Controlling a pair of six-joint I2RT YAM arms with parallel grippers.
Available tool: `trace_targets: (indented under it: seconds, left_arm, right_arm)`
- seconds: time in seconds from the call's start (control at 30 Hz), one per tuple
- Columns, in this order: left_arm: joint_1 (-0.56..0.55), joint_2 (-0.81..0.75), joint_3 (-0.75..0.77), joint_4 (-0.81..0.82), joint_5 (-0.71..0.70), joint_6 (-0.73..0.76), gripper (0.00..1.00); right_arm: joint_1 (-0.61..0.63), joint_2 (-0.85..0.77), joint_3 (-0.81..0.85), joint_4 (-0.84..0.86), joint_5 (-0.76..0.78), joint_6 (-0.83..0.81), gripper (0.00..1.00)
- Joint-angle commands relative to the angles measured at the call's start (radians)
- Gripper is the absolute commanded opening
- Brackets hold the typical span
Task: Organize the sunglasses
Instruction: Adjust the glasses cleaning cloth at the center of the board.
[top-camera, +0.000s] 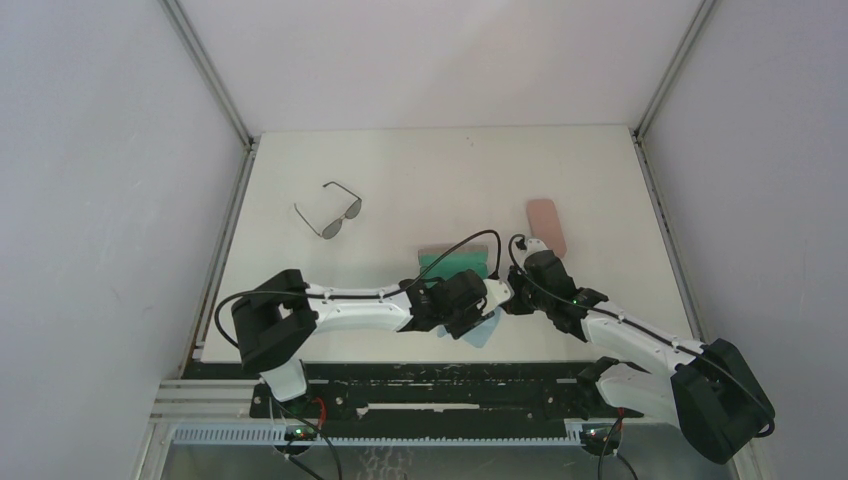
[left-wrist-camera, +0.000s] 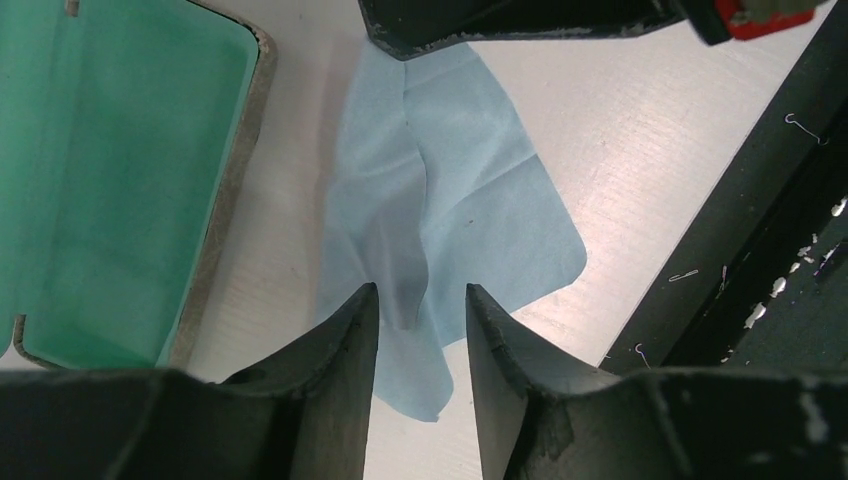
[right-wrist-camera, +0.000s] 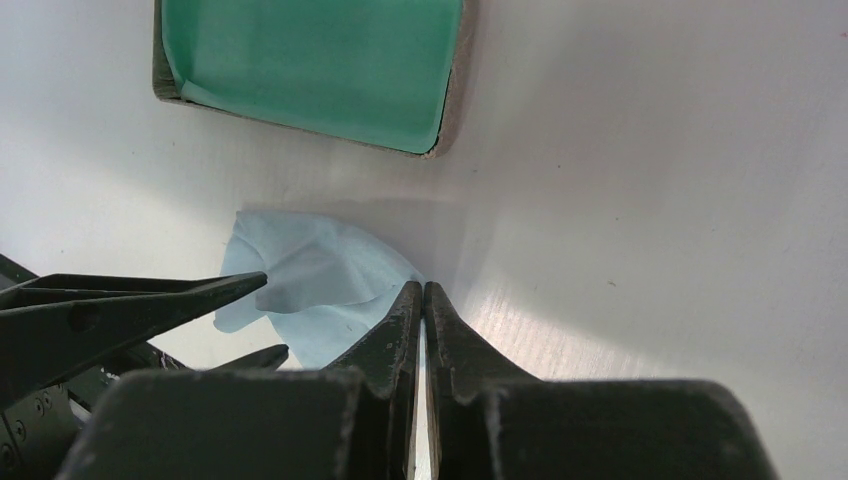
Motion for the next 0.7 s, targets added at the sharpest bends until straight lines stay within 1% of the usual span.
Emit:
trace_targets:
  seconds: [0.0,0.1,0.23,0.43,0.57,0.67]
  left_arm:
    - [-0.005,-0.006,0.039,0.032,0.021,0.0,0.42]
    - [-0.005,0.011,0.043,0.027,0.01,0.006,0.42]
    - [-0.005,0.021,0.043,0.025,0.003,0.011,0.38]
    - [-0.005,0.03,0.048,0.02,-0.008,0.016,0.27]
    - [-0.005,0.025,0.048,0.019,-0.013,0.017,0.16]
    - [-0.005,0.019,0.048,0.02,-0.017,0.02,0.11]
  right_arm:
    - [0.006,-0.005,0.042,0.018,-0.001,-0.023,0.0]
    - [0.005,-0.003,0.041,0.021,-0.002,-0.022,0.0]
    - [0.005,-0.003,0.042,0.021,0.0,-0.022,0.0]
    - [0.006,-0.002,0.042,0.025,-0.003,-0.021,0.0]
    - [0.005,-0.006,0.042,0.021,-0.002,-0.021,0.0]
    - [0.006,-0.007,0.042,0.019,0.0,-0.02,0.0]
